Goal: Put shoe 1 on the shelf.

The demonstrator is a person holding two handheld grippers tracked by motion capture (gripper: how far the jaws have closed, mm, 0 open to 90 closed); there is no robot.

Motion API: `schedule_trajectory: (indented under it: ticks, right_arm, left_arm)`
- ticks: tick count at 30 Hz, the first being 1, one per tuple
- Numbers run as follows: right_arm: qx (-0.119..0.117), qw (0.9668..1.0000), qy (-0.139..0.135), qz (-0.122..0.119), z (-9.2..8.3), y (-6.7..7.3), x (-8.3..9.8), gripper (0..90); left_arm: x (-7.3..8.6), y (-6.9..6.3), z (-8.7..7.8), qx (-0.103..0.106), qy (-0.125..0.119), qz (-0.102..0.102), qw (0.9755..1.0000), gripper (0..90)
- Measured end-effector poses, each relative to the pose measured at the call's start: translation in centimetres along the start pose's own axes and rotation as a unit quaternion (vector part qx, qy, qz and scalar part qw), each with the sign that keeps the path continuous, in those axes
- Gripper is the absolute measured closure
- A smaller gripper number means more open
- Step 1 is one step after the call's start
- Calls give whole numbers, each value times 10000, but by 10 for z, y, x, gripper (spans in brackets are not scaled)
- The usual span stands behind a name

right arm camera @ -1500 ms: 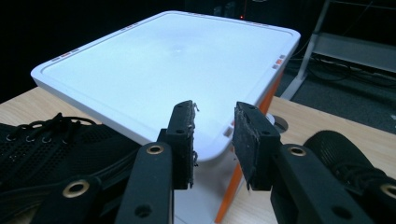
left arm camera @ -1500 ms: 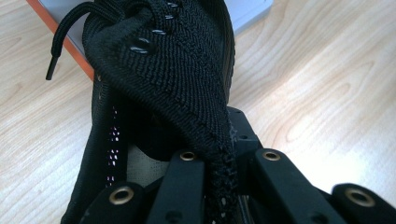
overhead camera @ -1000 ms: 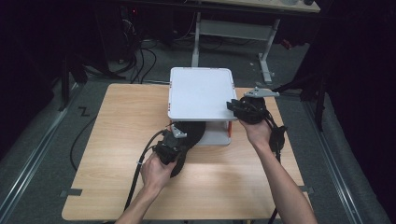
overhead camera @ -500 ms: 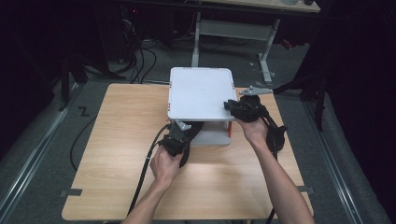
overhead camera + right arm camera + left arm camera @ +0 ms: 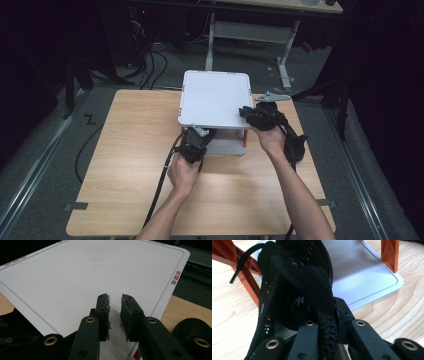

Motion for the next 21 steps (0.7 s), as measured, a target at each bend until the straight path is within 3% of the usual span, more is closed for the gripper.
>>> schedule_trajectory:
  ticks: [6, 8, 11, 16, 18, 21]
  right_arm:
    - [31, 10000, 30, -8, 0, 0, 0, 782]
    - [37, 10000, 54, -39, 0, 0, 0, 786]
    - [41, 10000, 55, -46, 0, 0, 0, 786]
    - [34, 10000, 43, -66, 0, 0, 0, 786]
    - [31, 10000, 38, -75, 0, 0, 0, 786]
    - [29, 10000, 37, -54, 0, 0, 0, 786]
  left_arm:
    - [1, -9, 2, 113, 4, -24, 9999, 768]
    - [1, -9, 3, 99, 37, -120, 9999, 689]
    - [0, -10, 1, 192, 81, -230, 9995, 661]
    - [-5, -18, -8, 388, 18, -258, 9989, 482]
    - [-8, -22, -12, 454, -39, -196, 9988, 469]
    - [-12, -24, -17, 545, -24, -283, 9981, 436]
Point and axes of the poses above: each handheld gripper's, and its own axes: z roughly forward along the jaws, x roughly out of its underside, y roughly to its left, the point moved 10 cm from there along z, roughly forward along the jaws, and after that the axes turned 1 degree about x, right-handed, at the moved point
